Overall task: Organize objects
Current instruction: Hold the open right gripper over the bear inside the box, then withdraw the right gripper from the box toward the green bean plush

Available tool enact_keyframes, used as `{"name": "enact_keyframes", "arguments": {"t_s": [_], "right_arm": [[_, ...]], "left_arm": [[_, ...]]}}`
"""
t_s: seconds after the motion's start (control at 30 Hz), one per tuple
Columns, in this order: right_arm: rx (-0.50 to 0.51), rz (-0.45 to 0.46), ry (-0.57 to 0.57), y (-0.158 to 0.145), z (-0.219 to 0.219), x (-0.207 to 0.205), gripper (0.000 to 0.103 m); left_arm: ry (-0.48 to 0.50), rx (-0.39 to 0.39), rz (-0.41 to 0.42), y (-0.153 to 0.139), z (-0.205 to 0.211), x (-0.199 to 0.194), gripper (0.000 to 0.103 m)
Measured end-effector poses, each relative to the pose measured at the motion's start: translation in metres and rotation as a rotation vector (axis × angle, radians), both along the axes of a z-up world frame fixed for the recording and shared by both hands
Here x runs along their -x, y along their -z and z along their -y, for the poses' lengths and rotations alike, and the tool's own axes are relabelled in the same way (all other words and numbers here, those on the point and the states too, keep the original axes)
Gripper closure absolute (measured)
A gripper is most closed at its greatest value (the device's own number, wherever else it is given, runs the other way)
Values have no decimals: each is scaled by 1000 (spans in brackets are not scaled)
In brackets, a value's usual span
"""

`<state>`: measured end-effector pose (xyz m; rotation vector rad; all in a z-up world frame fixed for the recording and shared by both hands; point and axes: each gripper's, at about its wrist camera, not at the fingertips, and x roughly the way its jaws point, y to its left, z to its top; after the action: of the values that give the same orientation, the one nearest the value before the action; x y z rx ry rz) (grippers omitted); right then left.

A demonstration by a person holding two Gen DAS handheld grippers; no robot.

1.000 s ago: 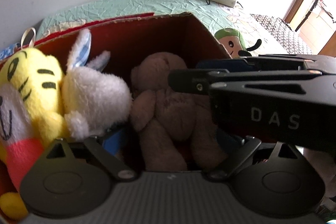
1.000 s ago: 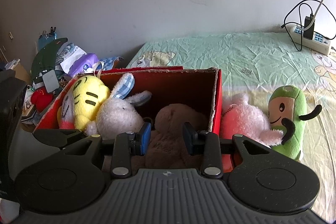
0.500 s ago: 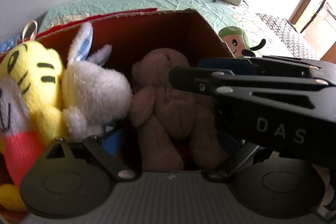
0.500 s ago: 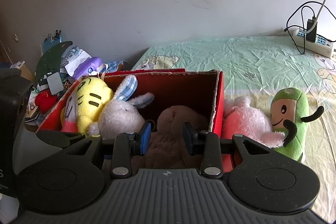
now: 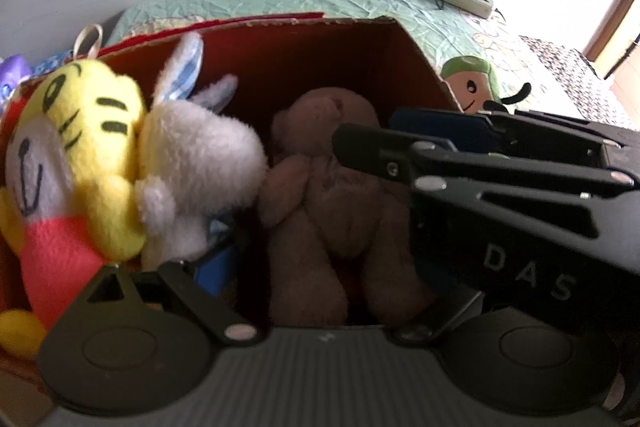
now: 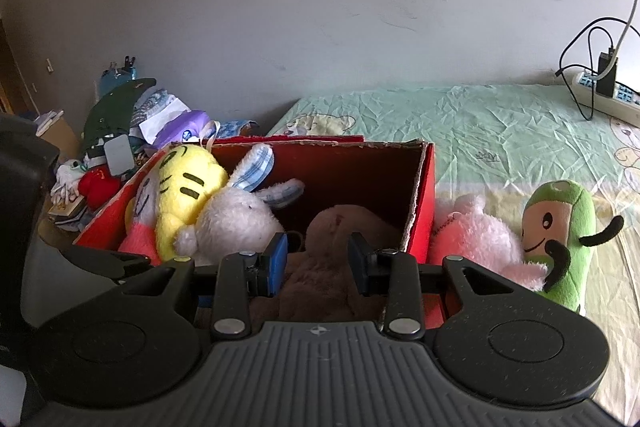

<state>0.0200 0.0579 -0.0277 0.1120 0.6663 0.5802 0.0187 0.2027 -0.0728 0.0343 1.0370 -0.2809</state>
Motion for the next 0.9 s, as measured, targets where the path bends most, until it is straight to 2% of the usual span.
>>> {"name": "enact_keyframes", "arguments": {"t_s": [0.3,0.4,0.47,0.5,0.6,0.7,0.9], "right_arm": [[-64,-76,-49,-3,14,-3,68],[-71,-78,-73,-6,20,1,71],[-84,-89,-86,-7,27,3,80],[-96,-97,-89,-8,31,3,81],[-135,-105,-89,-12,48,3,81],[-172,-101,-87,-16,69,2,86],[-201,-126,-28,-16,113,-5,89]], "left_arm": [[-118,-69,2,-12,7,10,8],[-167,-109,29,-20,12,17,9],[-198,-141,51,-26,15,23,12],[-213,-153,59,-29,17,25,15],[-250,-158,70,-40,23,30,17],[-270,-187,102,-53,33,37,20],[-268,-231,170,-72,69,45,27]]}}
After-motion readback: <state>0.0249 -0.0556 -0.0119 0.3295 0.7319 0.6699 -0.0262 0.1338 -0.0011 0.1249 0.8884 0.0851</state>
